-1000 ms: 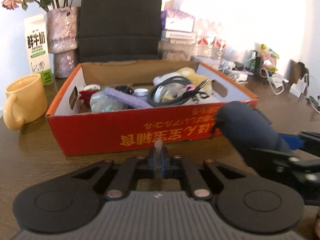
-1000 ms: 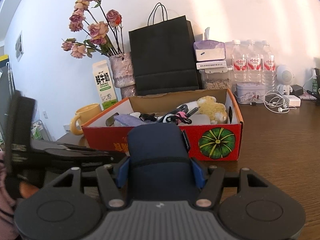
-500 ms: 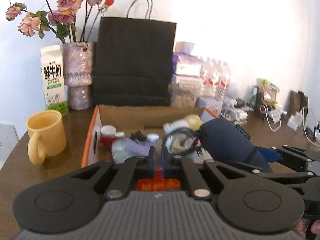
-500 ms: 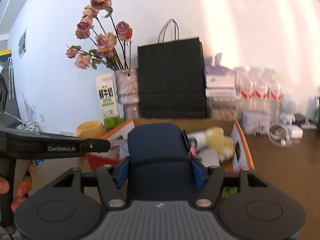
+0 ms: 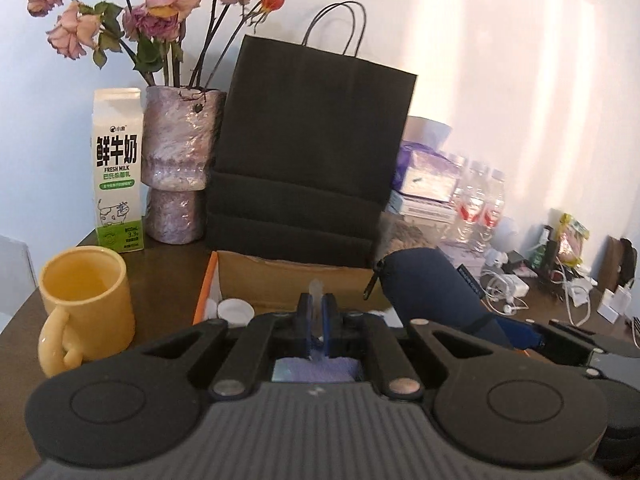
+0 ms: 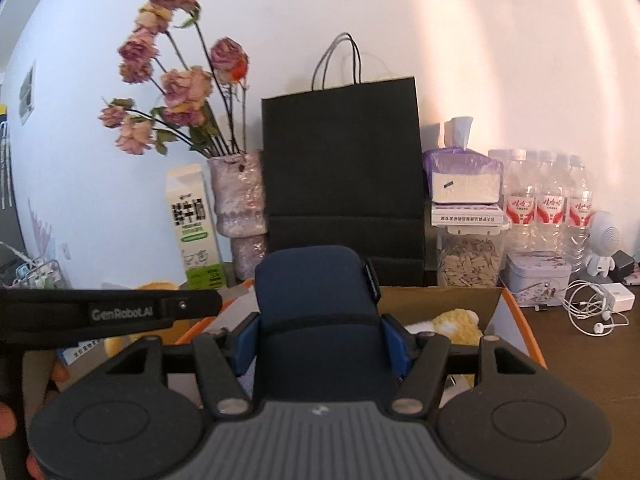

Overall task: Organize objects
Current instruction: 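Lower the navy pouch into the box and open the right tool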

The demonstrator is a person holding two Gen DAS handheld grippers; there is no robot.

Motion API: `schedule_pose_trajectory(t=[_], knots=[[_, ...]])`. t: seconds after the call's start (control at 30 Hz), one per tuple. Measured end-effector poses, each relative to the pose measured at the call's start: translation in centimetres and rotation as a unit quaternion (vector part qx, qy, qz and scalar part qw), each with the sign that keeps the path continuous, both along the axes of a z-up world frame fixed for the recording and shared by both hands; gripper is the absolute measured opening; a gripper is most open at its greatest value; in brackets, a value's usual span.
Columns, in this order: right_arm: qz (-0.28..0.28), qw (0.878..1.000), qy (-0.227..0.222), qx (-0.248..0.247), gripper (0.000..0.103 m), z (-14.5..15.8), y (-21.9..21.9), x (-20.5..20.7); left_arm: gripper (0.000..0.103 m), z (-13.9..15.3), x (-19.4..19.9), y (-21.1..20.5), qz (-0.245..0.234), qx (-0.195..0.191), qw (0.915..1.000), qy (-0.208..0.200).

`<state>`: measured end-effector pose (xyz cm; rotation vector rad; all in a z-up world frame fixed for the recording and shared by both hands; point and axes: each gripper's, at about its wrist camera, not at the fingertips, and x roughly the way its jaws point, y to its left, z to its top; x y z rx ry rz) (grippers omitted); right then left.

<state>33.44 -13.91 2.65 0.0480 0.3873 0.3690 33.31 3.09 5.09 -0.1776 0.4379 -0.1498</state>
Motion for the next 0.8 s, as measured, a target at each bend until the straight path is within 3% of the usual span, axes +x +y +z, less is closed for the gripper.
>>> schedule_pose_trajectory(t=[0.43,0.7,0.8], knots=[[-0.007,1.000,0.023,0.006,0.062,-2.7,0.0,5.6,0.006,-2.7,5.4,0.8,0.000,-0.007,0.9996,0.029],[-0.008,1.000,0.030,0.000,0.062,-3.3,-0.3,5.9,0.006,-3.0,5.3,0.4,-0.004,0.006,0.9997,0.025],[-0.009,0.999,0.037,-0.008,0.068,-3.4,-0.1,6.1,0.013,-2.9,5.1,0.2,-0.006,0.009,0.9995,0.029]])
